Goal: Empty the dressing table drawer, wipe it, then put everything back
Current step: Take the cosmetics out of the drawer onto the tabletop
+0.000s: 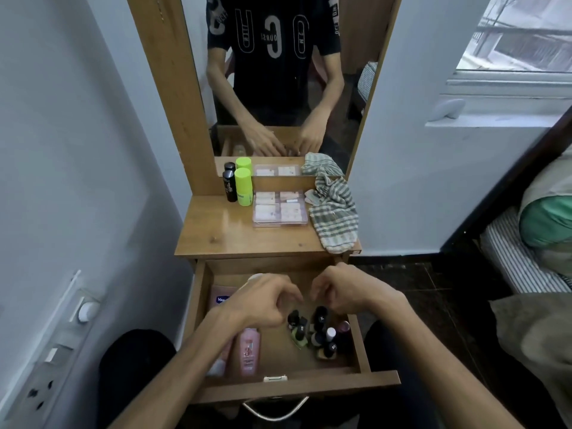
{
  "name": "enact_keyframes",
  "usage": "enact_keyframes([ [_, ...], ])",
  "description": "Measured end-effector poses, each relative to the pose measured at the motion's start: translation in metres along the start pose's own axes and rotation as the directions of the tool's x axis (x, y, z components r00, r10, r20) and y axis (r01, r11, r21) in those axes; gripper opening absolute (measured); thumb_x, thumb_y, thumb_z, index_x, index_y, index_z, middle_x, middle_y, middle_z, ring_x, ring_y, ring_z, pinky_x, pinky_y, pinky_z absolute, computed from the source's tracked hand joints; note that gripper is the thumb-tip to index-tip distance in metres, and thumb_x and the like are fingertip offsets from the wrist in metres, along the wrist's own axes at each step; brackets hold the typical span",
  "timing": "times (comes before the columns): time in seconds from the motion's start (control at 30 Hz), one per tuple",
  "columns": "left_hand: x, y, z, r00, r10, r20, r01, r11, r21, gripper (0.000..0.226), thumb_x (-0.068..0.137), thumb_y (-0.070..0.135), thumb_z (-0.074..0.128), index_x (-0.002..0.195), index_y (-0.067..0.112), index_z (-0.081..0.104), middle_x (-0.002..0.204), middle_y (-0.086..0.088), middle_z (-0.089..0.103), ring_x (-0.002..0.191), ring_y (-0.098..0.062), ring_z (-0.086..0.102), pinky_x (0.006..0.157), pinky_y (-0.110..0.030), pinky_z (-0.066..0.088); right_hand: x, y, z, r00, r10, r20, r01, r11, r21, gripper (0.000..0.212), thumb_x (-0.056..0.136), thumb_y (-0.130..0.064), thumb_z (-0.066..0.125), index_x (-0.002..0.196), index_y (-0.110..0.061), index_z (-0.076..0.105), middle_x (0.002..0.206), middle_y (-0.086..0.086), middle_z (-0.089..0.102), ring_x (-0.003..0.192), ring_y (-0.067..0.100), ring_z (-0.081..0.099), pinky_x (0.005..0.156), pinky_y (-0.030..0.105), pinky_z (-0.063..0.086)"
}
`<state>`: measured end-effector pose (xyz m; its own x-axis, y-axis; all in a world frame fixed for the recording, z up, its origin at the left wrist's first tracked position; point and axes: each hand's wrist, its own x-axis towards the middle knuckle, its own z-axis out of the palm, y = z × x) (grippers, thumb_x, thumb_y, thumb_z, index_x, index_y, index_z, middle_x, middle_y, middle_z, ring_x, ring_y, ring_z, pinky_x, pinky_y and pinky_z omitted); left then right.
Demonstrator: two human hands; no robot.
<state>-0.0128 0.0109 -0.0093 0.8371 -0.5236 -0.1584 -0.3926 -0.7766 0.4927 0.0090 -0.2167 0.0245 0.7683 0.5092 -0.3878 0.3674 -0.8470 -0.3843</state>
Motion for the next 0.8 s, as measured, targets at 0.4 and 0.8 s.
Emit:
enact_keyframes([
  [0.4,0.003,-0.001,0.014,0.999,0.026,-0.029,-0.027,0.999,-0.026,0.021,0.078,0.027,0.075,0.098,0.028,0.079,0.093,0.012,0.066,0.076,-0.004,0.054,0.065,-0.02,0.041,0.002,-0.001,0.013,0.993,-0.073,-0.092,0.061,0.99,-0.126,0.034,0.086,-0.013,0.076,0.117,-0.027,0.078,0.111,-0.007,0.077,0.102,0.013,0.071,0.085,0.028,0.058],
  [0.8,-0.024,-0.04,-0.124,0.894,-0.1,-0.437,0.027,0.985,-0.172,0.018,0.076,0.02,0.087,0.088,0.031,0.08,0.079,0.018,0.07,0.073,-0.003,0.064,0.065,-0.019,0.049,0.038,-0.069,-0.084,0.848,-0.27,-0.456,0.307,0.952,0.007,0.023,0.085,-0.04,0.082,0.101,-0.023,0.082,0.086,-0.016,0.073,0.071,0.002,0.063,0.061,0.014,0.047],
])
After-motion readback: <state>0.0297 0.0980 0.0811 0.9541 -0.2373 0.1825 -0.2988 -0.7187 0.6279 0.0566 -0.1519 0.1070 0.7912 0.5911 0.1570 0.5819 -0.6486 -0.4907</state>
